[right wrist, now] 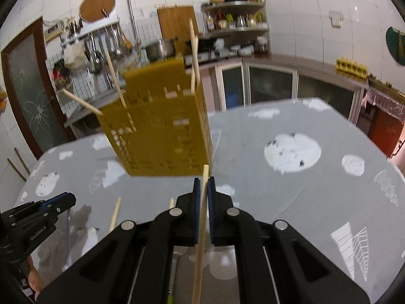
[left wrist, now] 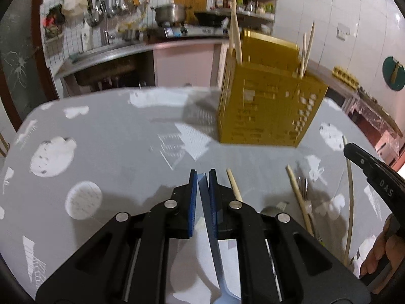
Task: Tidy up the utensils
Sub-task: 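Lift the chopstick and blue spoon and carry them above the yellow holder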
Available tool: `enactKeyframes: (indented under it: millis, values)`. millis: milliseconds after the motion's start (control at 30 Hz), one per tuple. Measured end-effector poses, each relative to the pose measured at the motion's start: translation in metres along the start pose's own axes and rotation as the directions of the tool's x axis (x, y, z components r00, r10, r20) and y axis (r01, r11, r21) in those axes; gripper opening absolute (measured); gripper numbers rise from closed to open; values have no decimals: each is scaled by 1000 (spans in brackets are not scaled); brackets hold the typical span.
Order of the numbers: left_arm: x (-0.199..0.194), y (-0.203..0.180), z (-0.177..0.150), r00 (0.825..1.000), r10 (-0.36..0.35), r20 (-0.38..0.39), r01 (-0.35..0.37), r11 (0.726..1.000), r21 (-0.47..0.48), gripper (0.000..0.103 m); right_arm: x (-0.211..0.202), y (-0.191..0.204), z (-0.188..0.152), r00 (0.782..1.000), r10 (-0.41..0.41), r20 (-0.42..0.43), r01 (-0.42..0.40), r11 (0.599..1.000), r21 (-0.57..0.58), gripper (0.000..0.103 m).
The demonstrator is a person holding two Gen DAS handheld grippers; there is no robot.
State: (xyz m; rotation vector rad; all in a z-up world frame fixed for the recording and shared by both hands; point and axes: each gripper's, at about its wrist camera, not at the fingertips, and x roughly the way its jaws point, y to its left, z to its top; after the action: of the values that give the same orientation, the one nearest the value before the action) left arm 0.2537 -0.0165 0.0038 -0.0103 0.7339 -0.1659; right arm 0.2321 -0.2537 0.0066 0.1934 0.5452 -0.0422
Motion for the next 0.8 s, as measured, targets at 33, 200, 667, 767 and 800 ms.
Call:
enactKeyframes:
  millis: [33,200,667,767,800]
  values:
    - [-5,0,2,1000,5,24,-5,1000,4,8,-7,1,2,1000,4,29,-3,1000,-6,6]
    - [-33,-1,7,988,36,149,-39,999,20,7,-35,6,8,988,12,152,-7,999,-36,6]
    - [-64,0,9,957,62,283,-67,998,7,7,-86,7,11,942,35,332,-22,999,-41,6]
    - [-68,0,10,953,62,297,-66,998,4,7,-92,7,10,935,34,354,-20,999,-43,6]
    - [-70,1,10,952,61,301,-64,998,1,7,-94,7,10,932,33,361,-18,999,-43,5]
